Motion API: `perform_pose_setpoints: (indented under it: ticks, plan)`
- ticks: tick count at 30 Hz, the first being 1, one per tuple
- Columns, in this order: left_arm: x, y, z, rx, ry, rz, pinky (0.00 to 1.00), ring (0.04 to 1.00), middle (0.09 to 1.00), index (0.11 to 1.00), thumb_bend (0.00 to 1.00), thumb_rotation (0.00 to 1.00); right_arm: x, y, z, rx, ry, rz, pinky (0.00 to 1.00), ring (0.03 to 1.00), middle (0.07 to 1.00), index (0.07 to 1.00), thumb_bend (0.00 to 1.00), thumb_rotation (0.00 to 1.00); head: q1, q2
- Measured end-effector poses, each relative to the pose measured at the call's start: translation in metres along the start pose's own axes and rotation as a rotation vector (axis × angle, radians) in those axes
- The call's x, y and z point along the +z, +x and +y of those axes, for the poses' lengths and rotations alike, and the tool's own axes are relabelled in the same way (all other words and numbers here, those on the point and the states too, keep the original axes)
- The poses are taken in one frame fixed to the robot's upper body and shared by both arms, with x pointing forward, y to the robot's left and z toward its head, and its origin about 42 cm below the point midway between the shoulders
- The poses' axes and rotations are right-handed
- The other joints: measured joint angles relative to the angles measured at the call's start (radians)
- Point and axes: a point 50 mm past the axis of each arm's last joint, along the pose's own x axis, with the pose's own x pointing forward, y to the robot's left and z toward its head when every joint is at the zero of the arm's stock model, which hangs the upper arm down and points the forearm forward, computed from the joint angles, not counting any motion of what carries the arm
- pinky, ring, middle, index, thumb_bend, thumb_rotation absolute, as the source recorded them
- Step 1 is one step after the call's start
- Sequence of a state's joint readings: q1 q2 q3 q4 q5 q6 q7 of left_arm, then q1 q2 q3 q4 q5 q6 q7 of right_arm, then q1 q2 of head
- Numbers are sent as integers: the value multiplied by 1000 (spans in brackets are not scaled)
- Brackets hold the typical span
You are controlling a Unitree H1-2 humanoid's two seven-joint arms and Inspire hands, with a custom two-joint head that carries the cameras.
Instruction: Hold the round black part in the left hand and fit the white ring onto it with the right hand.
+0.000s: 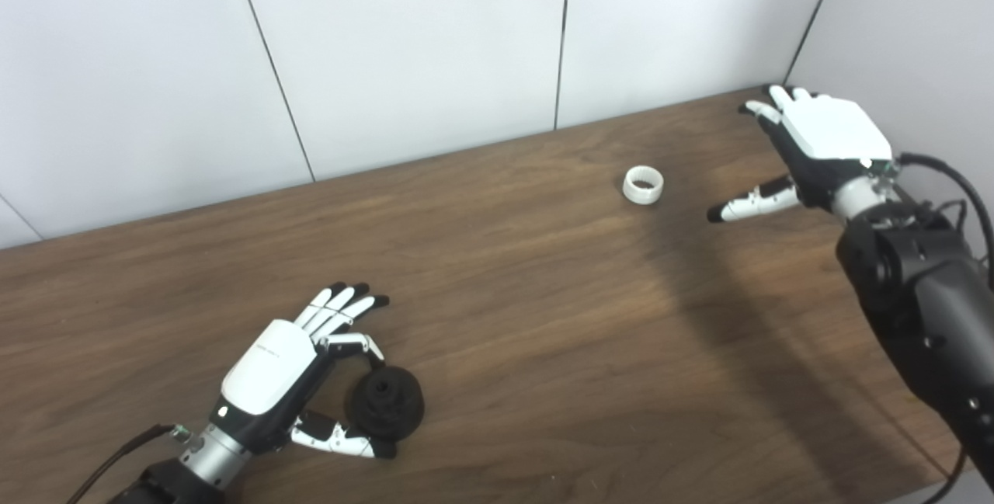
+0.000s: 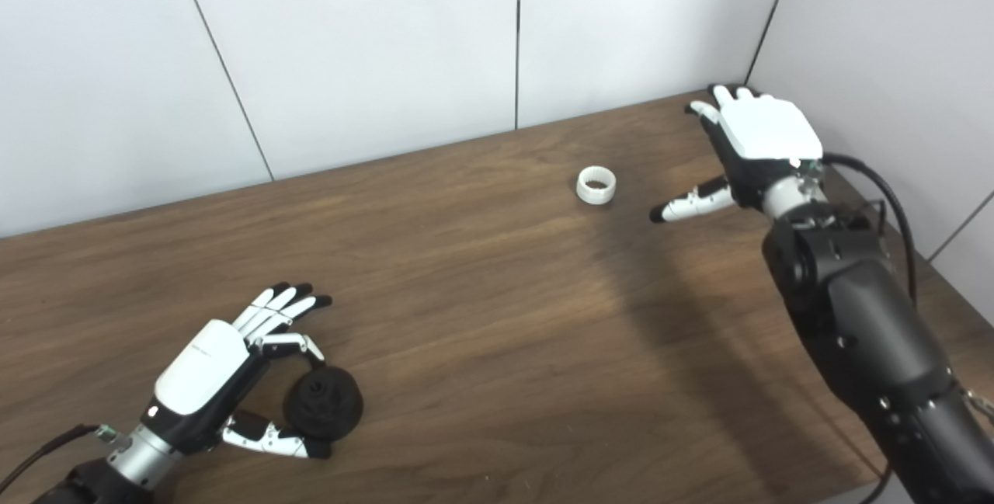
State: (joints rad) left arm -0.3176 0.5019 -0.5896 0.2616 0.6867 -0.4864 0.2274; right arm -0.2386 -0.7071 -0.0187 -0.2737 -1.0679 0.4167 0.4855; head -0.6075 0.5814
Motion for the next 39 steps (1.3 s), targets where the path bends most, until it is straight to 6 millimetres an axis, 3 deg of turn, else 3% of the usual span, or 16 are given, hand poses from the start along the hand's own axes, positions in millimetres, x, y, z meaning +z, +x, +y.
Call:
perform_pose_setpoints:
  ticks: [18, 25, 39]
  plan:
    - [-2, -3, 1, -5, -9, -5, 1000, 977, 923, 479, 517, 47, 20, 43, -8, 74, -182, -138, 999, 1000, 1000, 860, 999, 439, -29, -8]
    - [-1, -3, 1, -6, -9, -6, 1000, 968, 917, 479, 517, 47, 32, 56, -18, 78, -211, -157, 1000, 1000, 1000, 866, 954, 415, -26, -18]
    - [-1, -4, 2, -2, -7, -9, 1000, 971, 922, 478, 517, 47, 54, 78, -5, 104, -267, -242, 1000, 1000, 1000, 851, 989, 382, -46, -26]
